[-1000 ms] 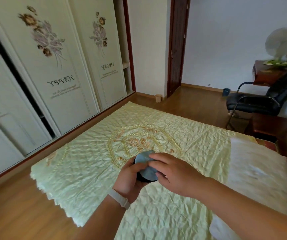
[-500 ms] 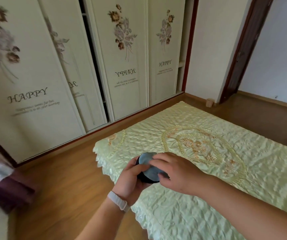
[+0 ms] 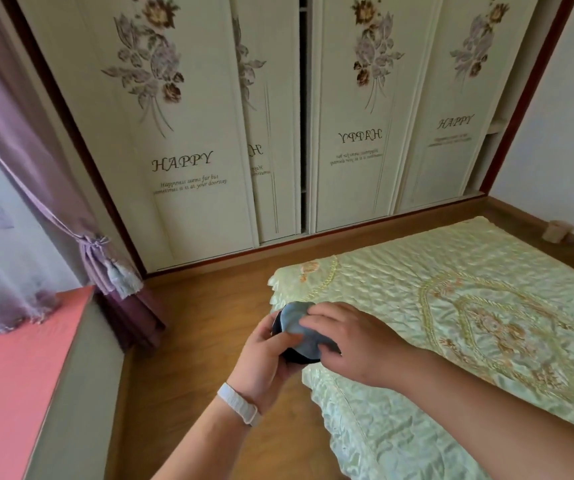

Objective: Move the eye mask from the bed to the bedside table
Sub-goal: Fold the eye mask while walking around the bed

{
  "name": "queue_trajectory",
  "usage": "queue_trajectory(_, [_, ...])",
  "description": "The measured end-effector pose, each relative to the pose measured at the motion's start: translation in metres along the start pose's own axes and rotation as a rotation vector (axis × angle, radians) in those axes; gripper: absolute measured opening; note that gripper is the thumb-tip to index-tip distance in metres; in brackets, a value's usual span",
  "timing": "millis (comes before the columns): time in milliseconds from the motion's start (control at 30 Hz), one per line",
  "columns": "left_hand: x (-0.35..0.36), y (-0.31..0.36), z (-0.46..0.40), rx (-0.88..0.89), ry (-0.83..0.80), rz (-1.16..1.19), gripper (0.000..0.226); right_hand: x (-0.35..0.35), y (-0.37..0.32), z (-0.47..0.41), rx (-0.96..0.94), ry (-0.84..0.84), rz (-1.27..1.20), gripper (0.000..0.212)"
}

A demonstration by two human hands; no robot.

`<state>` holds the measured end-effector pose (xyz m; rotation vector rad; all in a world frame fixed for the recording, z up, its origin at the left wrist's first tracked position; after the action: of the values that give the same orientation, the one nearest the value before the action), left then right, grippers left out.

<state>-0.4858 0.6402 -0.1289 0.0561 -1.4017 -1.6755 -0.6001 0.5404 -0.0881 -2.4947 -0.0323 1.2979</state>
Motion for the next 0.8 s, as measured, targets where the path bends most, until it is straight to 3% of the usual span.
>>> queue_trajectory(533, [0.044, 0.066, -0.181, 0.102, 0.188, -0.077, 0.052, 0.052, 0.156, -0.149, -0.038, 0.006, -0.178, 0.045])
queue_trajectory(800, [0.035, 0.100, -0.243, 0.146, 0.246, -0.048, 0.054, 0.079, 0.186, -0.220, -0.123, -0.019, -0.222, 0.044])
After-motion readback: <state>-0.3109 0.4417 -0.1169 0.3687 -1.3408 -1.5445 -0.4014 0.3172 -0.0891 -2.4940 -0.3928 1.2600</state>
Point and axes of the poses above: each hand's wrist, its own z-axis away from the middle knuckle, its own x-axis out of the palm, y = z × x, the point moved 4 cm from there along -z, towards the middle knuckle, and after that the axes turned 14 degrees about y, right-handed, at the moved point
